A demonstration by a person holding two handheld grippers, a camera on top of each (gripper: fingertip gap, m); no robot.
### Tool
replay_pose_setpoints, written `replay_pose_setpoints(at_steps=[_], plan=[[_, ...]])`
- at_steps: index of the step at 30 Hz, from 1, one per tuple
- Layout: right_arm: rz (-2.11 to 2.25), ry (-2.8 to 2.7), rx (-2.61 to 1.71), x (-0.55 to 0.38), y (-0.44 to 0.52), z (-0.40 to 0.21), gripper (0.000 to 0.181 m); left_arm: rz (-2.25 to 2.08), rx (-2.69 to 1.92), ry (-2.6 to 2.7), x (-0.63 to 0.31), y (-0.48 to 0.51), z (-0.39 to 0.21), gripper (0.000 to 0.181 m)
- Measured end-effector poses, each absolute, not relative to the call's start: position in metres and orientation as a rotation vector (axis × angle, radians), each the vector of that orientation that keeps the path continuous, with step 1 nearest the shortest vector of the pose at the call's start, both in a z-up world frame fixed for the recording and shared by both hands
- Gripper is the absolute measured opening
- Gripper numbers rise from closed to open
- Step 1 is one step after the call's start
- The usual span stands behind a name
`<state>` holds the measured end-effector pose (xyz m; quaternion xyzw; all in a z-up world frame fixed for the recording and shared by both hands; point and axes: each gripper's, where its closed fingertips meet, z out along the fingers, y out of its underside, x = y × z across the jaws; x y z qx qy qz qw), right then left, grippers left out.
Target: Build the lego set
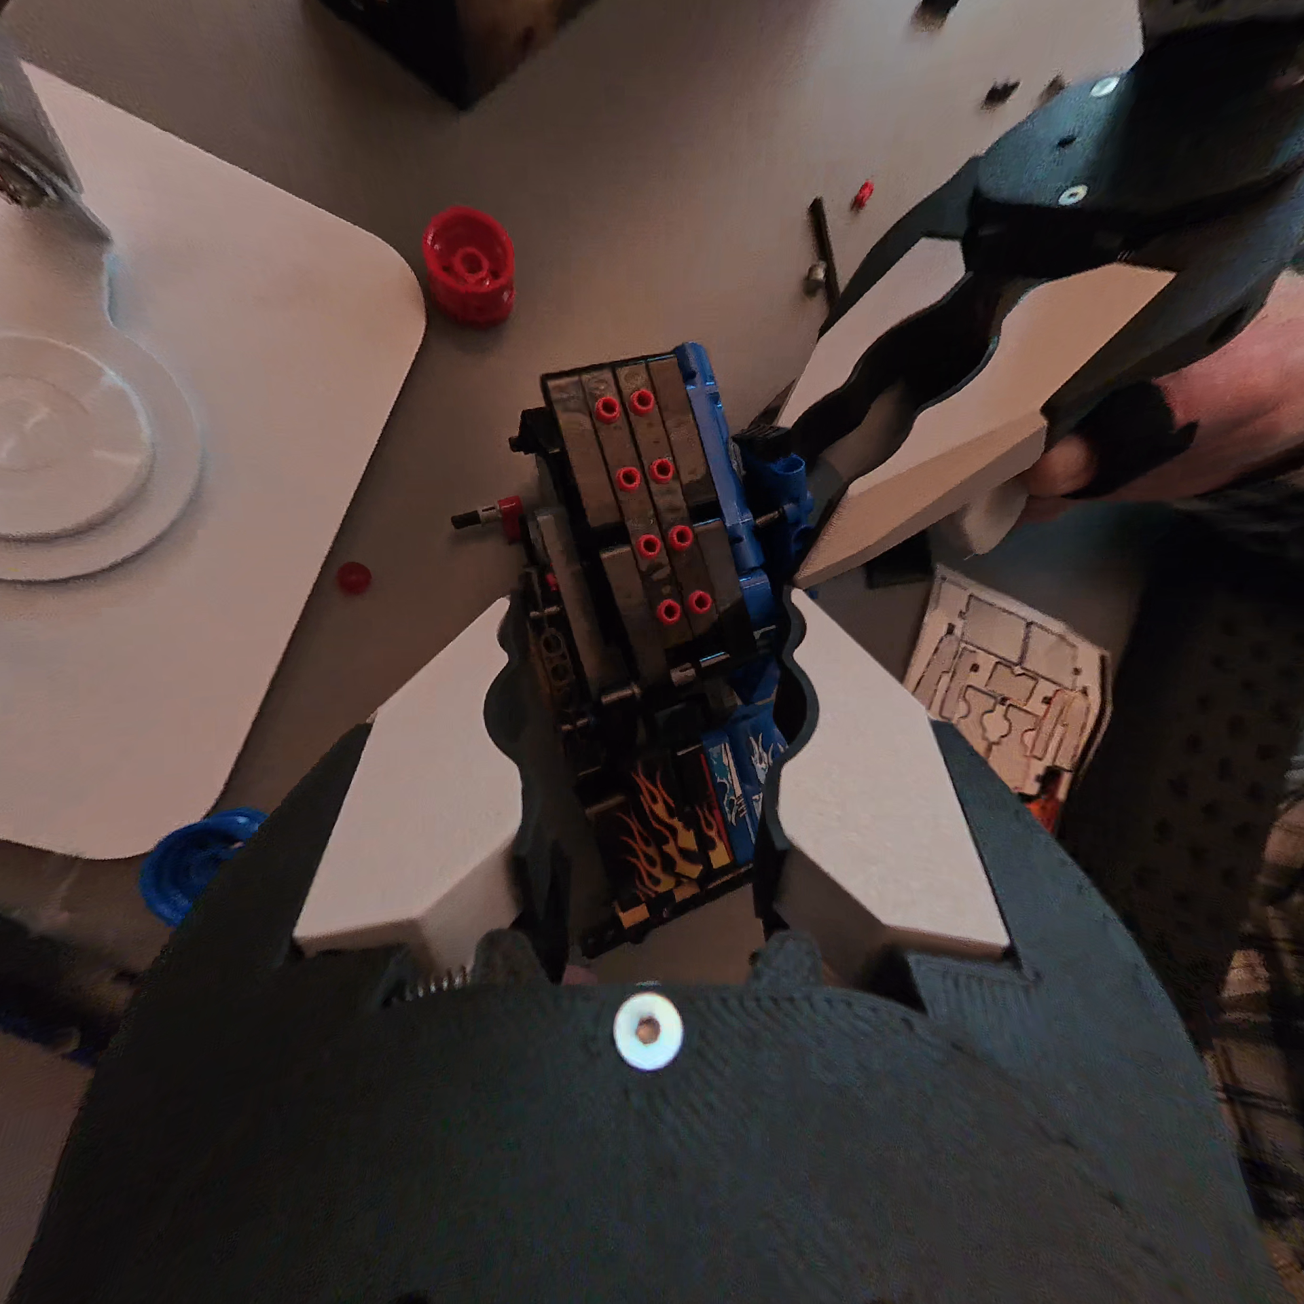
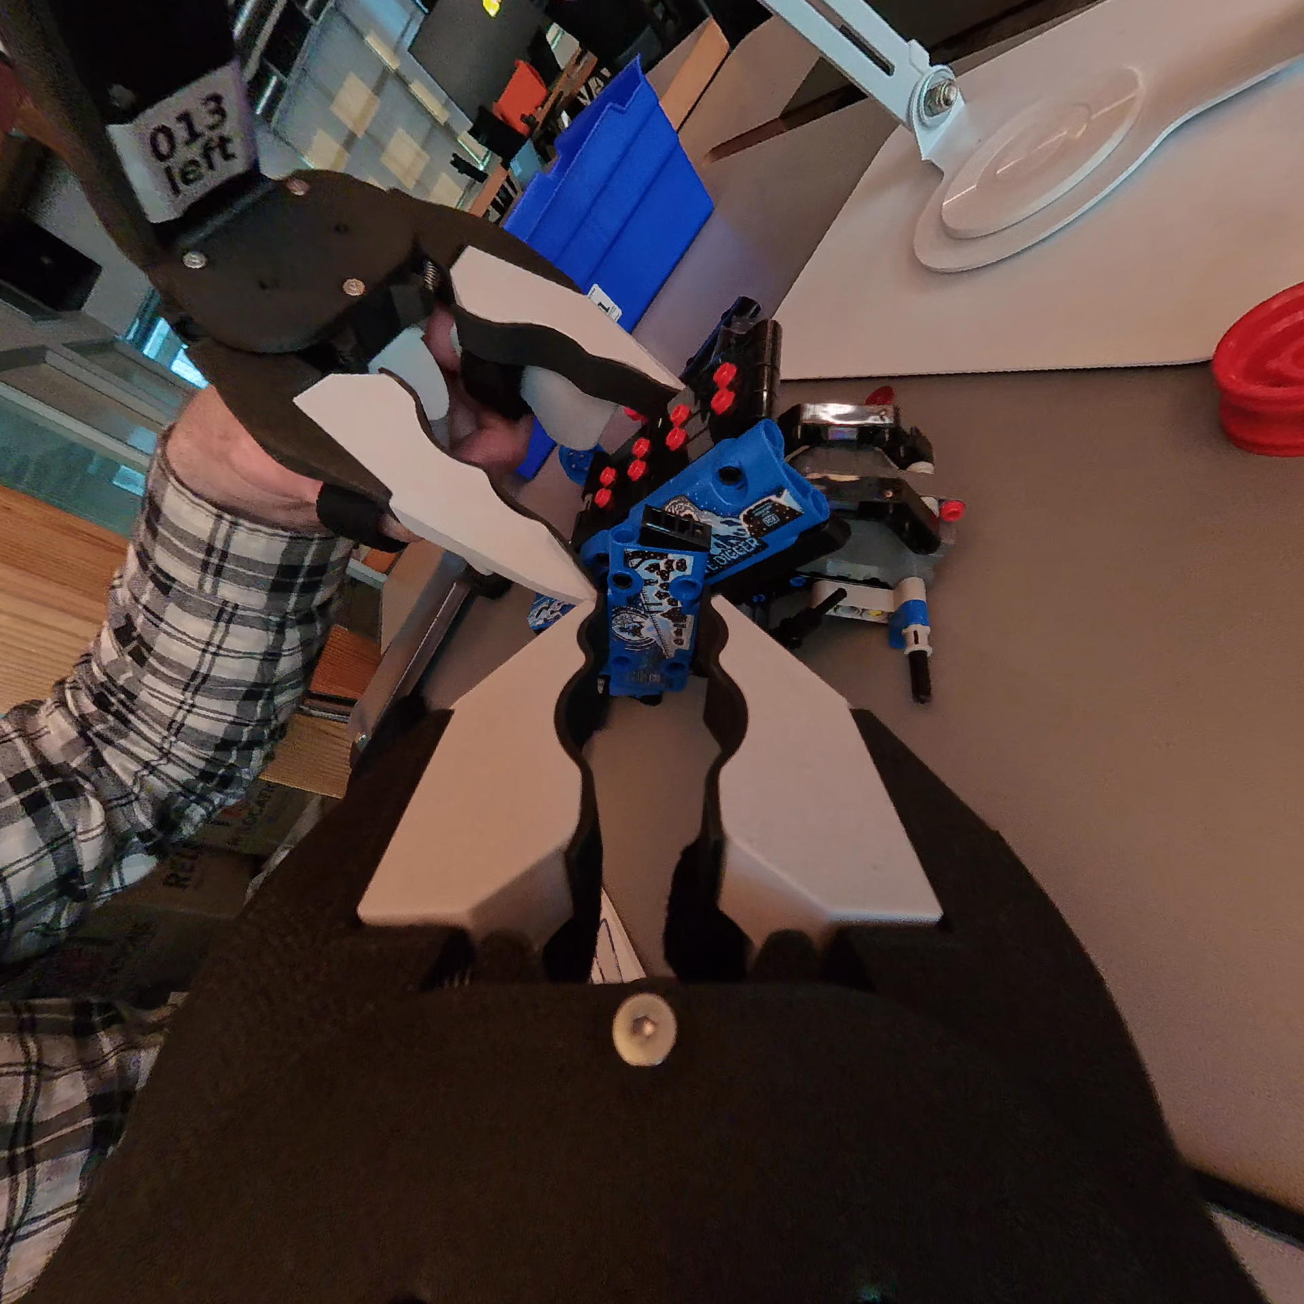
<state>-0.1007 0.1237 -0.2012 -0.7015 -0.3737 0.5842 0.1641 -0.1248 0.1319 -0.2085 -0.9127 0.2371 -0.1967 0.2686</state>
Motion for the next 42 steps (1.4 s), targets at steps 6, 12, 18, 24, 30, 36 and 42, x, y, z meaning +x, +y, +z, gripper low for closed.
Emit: replay_pose_setpoints(at_steps=[6, 12, 18, 24, 30, 36, 42], plan=[[1.663, -1.067, -1.993, -0.099, 0.124, -0.2, 0.023, -0.361, -2.442, 0.726, -0.125, 0.136, -0.205, 0.068], [1.677, -1.037, -1.942, -0.092, 0.126, -0.181, 0.023, -0.576, -2.23, 0.414, -0.131, 0.14, -0.183, 0.067], [1.693, -1.018, -1.912, -0.096, 0.119, -0.17, 0.023, -0.72, -1.892, 0.18, -0.135, 0.133, -0.159, 0.067], [1.696, -1.015, -1.95, -0.101, 0.116, -0.176, 0.022, -0.68, -1.776, 0.167, -0.129, 0.13, -0.161, 0.066], [1.826, -0.947, -1.989, -0.104, 0.116, -0.182, 0.022, -0.699, -1.75, 0.132, -0.131, 0.131, -0.169, 0.066], [1.83, -0.958, -2.012, -0.102, 0.116, -0.185, 0.022, -0.637, -1.71, 0.176, -0.127, 0.13, -0.167, 0.066], [1.841, -0.961, -1.993, -0.098, 0.115, -0.179, 0.022, -0.62, -1.655, 0.171, -0.128, 0.128, -0.16, 0.066]])
